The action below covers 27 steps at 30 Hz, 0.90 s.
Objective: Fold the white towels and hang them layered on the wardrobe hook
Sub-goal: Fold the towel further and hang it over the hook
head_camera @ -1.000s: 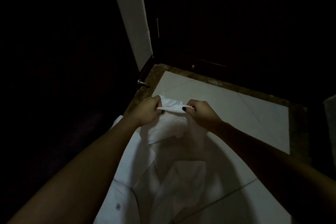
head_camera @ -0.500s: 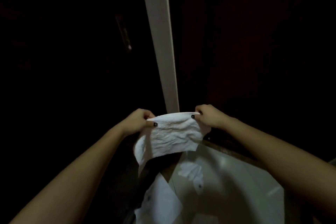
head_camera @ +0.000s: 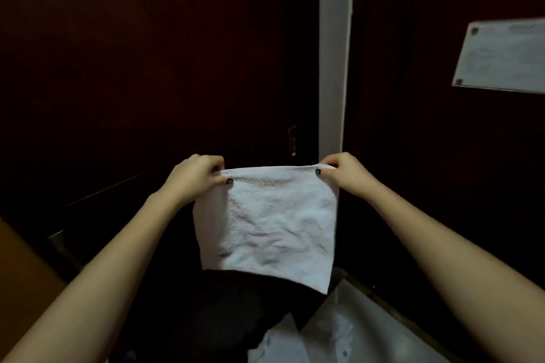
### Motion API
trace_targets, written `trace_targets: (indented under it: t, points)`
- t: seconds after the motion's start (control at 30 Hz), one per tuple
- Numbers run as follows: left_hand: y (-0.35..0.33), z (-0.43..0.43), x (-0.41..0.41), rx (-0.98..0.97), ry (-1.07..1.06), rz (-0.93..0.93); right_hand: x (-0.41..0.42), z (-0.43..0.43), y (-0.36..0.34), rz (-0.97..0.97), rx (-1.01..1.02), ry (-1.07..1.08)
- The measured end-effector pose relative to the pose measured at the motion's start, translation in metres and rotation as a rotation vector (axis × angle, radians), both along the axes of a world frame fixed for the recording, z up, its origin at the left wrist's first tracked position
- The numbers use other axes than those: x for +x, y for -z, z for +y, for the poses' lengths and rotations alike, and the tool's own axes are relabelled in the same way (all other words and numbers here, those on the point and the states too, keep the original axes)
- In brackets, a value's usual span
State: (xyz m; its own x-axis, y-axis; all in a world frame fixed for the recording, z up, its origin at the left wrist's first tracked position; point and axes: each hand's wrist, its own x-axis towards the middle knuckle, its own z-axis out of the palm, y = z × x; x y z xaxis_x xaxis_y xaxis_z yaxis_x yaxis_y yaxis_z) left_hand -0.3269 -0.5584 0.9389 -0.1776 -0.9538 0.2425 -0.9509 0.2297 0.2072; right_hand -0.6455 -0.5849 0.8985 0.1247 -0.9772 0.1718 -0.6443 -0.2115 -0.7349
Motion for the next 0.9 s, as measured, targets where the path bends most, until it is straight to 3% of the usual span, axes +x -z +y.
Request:
trace_targets:
  t: [0.17, 0.37, 0.57, 0.77, 0.9]
  points:
    - [0.006, 0.074, 0.05, 0.02, -0.196, 0.119, 0.045, 0.03, -0.006, -0.132, -0.059, -0.142]
    - [0.022, 0.16, 0.087, -0.086, -0.379, 0.733, 0.128, 0.101, -0.008, -0.338, -0.155, -0.454]
    - [0.043, 0.242, 0.104, -0.189, -0.589, 0.951, 0.215, 0.174, 0.001, -0.357, -0.085, -0.655]
    - [0.058, 0.309, 0.126, -0.333, -0.707, 1.389, 0.283, 0.24, 0.018, -0.367, -0.082, -0.795]
    - [0.07, 0.344, 0.144, -0.381, -0.77, 1.488, 0.32, 0.288, 0.044, -0.333, -0.069, -0.821]
